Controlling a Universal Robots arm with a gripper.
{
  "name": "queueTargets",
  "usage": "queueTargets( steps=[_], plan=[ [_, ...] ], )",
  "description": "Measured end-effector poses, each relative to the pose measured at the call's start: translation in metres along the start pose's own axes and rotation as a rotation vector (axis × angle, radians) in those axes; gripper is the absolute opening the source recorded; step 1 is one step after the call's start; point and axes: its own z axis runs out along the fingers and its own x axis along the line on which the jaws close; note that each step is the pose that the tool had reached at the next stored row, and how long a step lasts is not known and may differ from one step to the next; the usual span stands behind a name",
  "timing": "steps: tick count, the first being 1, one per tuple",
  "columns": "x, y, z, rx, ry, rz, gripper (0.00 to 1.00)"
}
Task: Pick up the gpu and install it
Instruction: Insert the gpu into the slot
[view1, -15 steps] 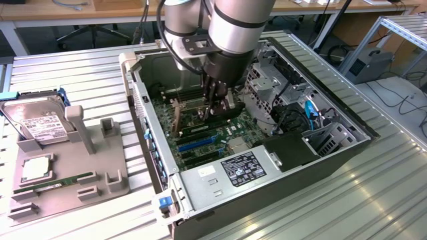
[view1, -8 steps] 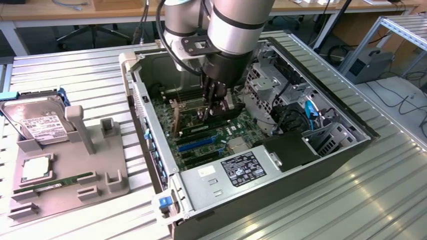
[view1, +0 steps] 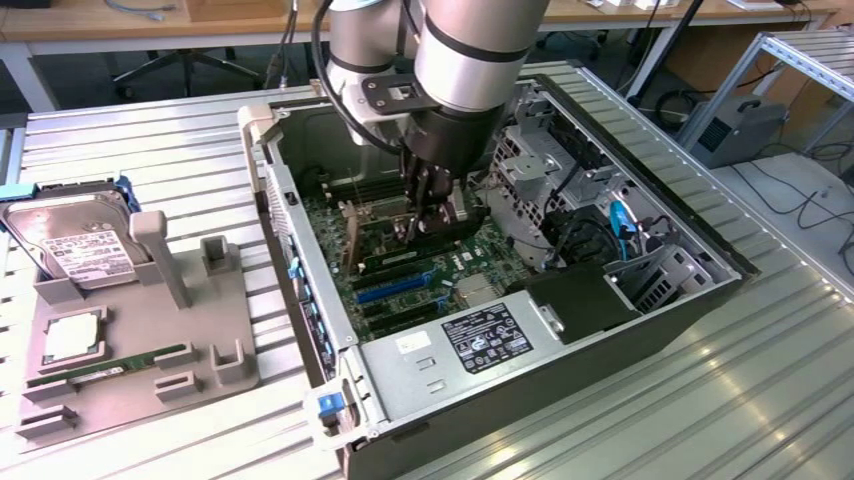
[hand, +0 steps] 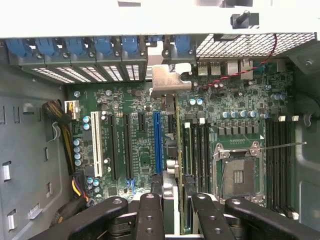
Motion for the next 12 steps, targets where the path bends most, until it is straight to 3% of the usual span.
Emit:
queueTargets(
  steps=[12],
  plan=[
    [0.0029,-0.0003,0.0021,0.0,0.0001,0.0,0.27]
  ],
)
